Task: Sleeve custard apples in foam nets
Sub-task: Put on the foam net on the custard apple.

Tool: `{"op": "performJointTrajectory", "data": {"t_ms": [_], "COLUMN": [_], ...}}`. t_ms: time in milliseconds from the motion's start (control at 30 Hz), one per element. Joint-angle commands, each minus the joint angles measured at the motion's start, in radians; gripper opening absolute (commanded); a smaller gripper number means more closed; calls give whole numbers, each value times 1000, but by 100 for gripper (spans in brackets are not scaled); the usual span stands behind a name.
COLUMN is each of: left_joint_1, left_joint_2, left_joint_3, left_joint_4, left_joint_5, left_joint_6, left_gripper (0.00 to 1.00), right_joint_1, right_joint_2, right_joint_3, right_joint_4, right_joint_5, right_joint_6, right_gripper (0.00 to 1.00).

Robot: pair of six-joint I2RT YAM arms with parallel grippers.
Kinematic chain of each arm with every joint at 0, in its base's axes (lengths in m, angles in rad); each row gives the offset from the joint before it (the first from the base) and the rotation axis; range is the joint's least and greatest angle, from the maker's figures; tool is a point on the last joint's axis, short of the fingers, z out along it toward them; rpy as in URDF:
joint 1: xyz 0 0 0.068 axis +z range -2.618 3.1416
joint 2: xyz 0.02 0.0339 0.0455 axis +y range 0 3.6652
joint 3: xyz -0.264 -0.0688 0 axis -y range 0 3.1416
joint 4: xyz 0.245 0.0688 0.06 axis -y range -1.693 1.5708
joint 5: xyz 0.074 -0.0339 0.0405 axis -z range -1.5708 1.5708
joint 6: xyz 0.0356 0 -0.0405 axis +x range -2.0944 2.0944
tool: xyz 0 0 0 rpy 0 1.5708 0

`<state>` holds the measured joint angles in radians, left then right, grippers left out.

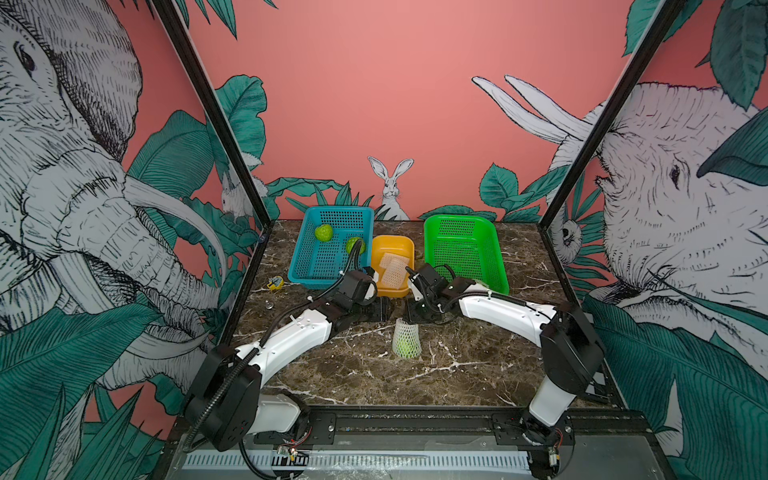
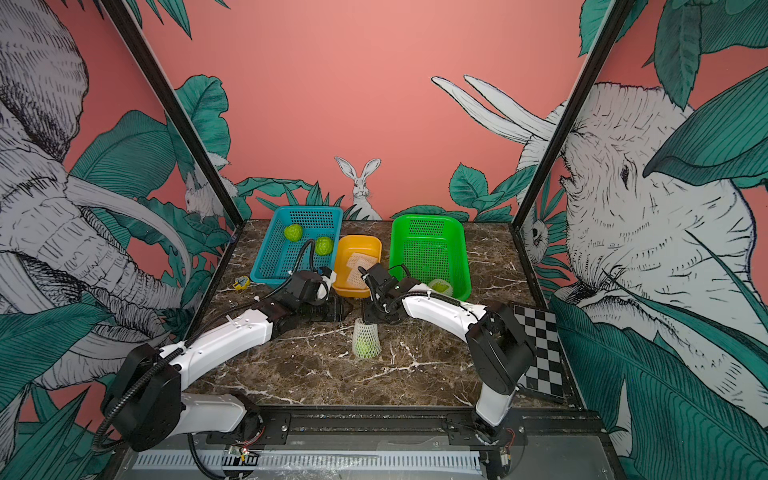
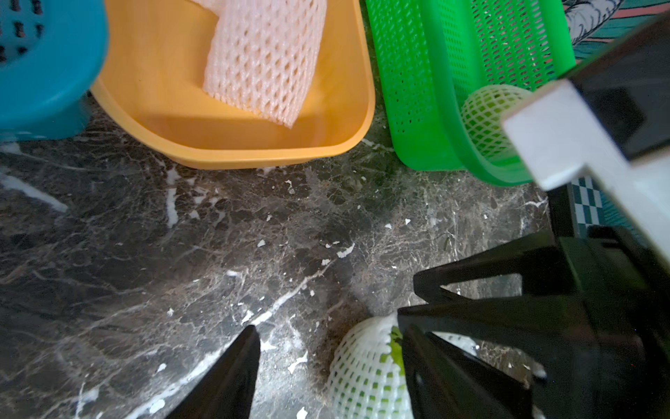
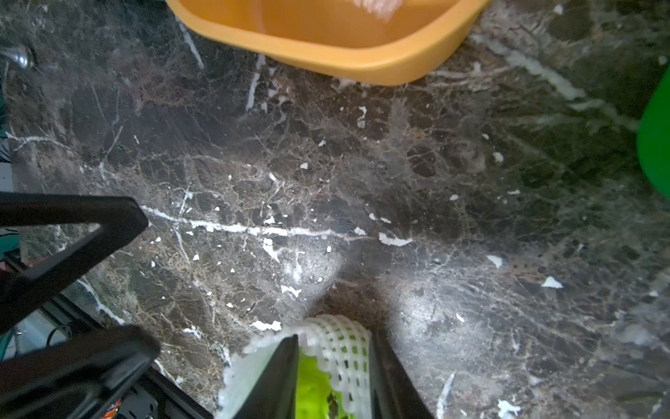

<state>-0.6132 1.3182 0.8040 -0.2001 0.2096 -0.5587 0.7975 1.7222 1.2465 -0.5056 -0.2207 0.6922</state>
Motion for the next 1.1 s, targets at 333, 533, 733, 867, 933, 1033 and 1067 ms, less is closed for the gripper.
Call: {"op": "performJointTrajectory", "data": {"t_ms": [333,533,733,867,933,1033,1067], "left_joint_1": [-43,-127,-144,-146,-146,-149,-152], "left_joint_2": [-50,-22,7,13,23,26,24], "left_joint_3": [31,55,64,72,77,83,86], "left_joint_4": [-77,-88,-88,-109,-124,-139,-148], "left_joint_5": [88,85,91,86,92,103,105], "left_joint_6": [-38,-41,-50,-37,-31,-30,-30], "left_gripper": [65,66,66,66,66,65,65], "right_joint_1": [-2,2,5,6,8,15,19], "right_joint_2": [-183,-237,-230,-242,-243,-254,-260], "right_joint_3": [-111,-151,-188,-217,-221,-222,-223], "right_joint_4": [-73,-72,-52,-41,-36,-28,-25], "right_joint_5": [-35,-19,-58,-57,-65,-72,-74], "right_joint_6": [39,46,64,72,75,89,94], "right_gripper": [41,43,42,42,42,41,41]}}
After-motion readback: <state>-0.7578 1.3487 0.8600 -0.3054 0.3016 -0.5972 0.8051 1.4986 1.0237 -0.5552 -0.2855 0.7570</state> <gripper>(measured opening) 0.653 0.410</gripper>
